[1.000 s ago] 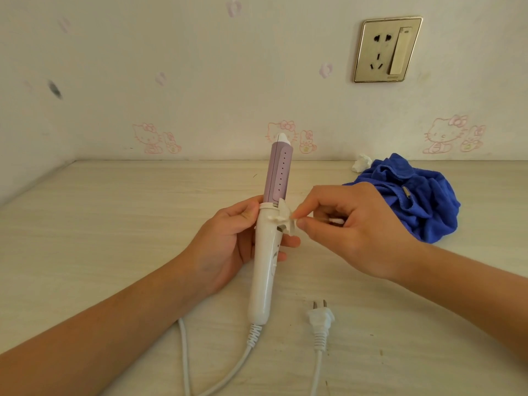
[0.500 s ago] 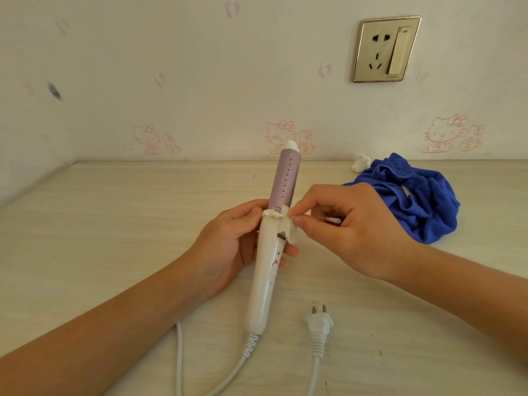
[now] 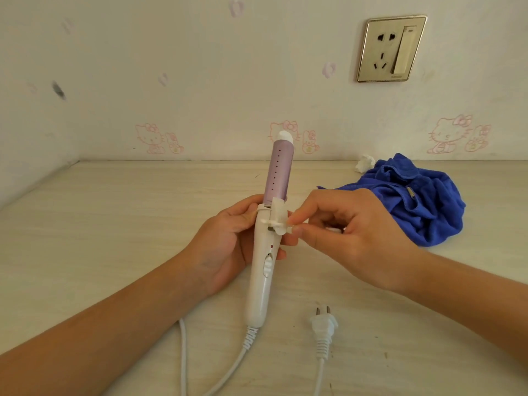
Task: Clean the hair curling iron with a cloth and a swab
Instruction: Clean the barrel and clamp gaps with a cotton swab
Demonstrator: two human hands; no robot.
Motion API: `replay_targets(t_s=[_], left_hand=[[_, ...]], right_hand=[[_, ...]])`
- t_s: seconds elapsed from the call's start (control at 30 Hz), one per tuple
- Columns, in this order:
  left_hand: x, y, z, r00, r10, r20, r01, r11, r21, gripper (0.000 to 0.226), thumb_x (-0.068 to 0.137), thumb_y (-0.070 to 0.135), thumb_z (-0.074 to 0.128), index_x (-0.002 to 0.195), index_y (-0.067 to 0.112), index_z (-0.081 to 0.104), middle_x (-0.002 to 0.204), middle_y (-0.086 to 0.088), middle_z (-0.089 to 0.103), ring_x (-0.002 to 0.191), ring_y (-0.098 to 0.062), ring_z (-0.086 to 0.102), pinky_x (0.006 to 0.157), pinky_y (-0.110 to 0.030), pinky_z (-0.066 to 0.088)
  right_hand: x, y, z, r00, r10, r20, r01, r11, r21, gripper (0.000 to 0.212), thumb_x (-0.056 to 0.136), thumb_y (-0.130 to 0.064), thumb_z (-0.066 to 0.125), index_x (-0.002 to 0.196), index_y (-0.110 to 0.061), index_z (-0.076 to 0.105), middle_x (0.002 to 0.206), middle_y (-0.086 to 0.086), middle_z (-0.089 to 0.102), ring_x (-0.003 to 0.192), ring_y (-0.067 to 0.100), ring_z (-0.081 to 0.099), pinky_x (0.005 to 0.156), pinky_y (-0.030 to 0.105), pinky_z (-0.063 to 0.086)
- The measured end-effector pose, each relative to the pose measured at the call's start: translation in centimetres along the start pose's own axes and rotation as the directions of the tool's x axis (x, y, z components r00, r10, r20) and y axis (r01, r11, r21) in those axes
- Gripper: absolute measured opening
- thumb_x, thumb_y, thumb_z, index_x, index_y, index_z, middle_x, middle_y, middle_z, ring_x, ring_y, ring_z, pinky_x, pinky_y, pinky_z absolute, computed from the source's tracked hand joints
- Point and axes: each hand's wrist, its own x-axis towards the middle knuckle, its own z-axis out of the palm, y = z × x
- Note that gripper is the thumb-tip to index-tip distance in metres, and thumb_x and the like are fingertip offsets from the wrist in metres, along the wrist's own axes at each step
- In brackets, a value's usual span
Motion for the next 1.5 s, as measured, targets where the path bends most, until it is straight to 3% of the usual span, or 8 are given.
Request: replay_targets(t_s=[0.13,0.27,0.43,0.57,0.8,1.13,1.33,1.5], left_hand=[[0.0,0.1,0.1,1.000,-0.014,0.000,0.014,1.000,-0.006,0.035,0.108,0.015,0.037,0.127,0.005,0.065,0.095,-0.016,0.077,0.076,-0.034,0.077,0.060,-0.037,0.062],[0.0,0.2,0.0,1.000,-0.027,-0.008,0.027,1.000,-0.014,0.037,0.108,0.013,0.036,0.132,0.003,0.063,0.095,-0.018,0.076,0.075,-0.034,0.077,0.059,-0.037,0.062],[-0.1,0.2,0.2,1.000,-0.006,0.016,0.006,0.999,0.034,0.035,0.101,0.016,0.044,0.112,0.008,0.076,0.105,-0.021,0.076,0.075,-0.037,0.076,0.059,-0.038,0.062],[-0.1,0.1,0.2,0.999,-0.012,0.034,0.010,0.998,0.059,0.035,0.097,0.018,0.047,0.119,0.004,0.071,0.103,-0.022,0.075,0.076,-0.039,0.076,0.059,-0.038,0.062],[-0.1,0.1,0.0,0.998,0.003,0.055,-0.008,0.997,0.079,0.037,0.101,0.016,0.043,0.112,0.010,0.078,0.100,-0.019,0.075,0.069,-0.032,0.073,0.056,-0.034,0.059],[-0.1,0.1,-0.2,0.999,0.010,0.036,-0.012,0.998,0.058,0.040,0.107,0.014,0.037,0.116,0.011,0.077,0.101,-0.018,0.075,0.070,-0.032,0.073,0.055,-0.034,0.058],[-0.4,0.3,0.2,0.994,0.013,0.112,-0.024,0.995,0.098,0.045,0.097,0.040,0.054,0.116,0.002,0.069,0.092,-0.011,0.071,0.067,-0.024,0.063,0.060,-0.030,0.054],[-0.4,0.0,0.2,0.995,0.078,0.064,-0.092,0.961,0.262,0.055,0.072,0.020,0.078,0.120,0.002,0.059,0.077,-0.006,0.060,0.062,-0.017,0.055,0.055,-0.026,0.049]], right_hand=[[0.4,0.3,0.0,0.996,0.038,-0.081,-0.038,0.999,-0.005,0.007,0.096,-0.007,0.071,0.092,-0.011,0.074,0.050,-0.005,0.049,0.047,0.008,0.036,0.053,0.019,0.036],[0.3,-0.1,0.2,1.000,0.007,-0.025,-0.007,1.000,-0.019,0.005,0.094,-0.012,0.070,0.094,-0.011,0.075,0.053,-0.007,0.057,0.047,0.005,0.039,0.053,0.015,0.036],[0.8,0.4,-0.3,0.992,0.055,-0.117,-0.059,0.997,-0.038,0.006,0.094,-0.006,0.072,0.091,-0.010,0.076,0.050,-0.008,0.045,0.047,0.006,0.036,0.053,0.016,0.034],[0.9,0.2,-0.1,0.993,0.031,-0.112,-0.039,0.997,-0.072,0.006,0.094,-0.010,0.073,0.093,-0.014,0.077,0.051,-0.002,0.046,0.048,0.006,0.037,0.054,0.013,0.034],[1.1,0.5,0.0,0.989,0.025,-0.143,-0.038,0.995,-0.088,0.010,0.095,-0.009,0.073,0.094,-0.017,0.078,0.052,-0.010,0.050,0.048,0.006,0.041,0.054,0.015,0.036],[0.7,0.2,0.0,0.990,0.024,-0.140,-0.030,0.999,-0.036,0.012,0.096,-0.009,0.071,0.093,-0.019,0.077,0.051,0.001,0.047,0.047,0.007,0.037,0.053,0.017,0.034],[0.5,0.5,0.5,0.991,0.018,-0.131,-0.031,0.995,-0.097,0.006,0.095,-0.010,0.073,0.095,-0.014,0.076,0.052,-0.013,0.049,0.047,0.005,0.040,0.055,0.015,0.036],[0.1,0.5,0.7,0.993,0.022,-0.115,-0.034,0.995,-0.097,0.006,0.096,-0.012,0.072,0.094,-0.015,0.076,0.052,-0.011,0.049,0.048,0.006,0.040,0.053,0.016,0.036]])
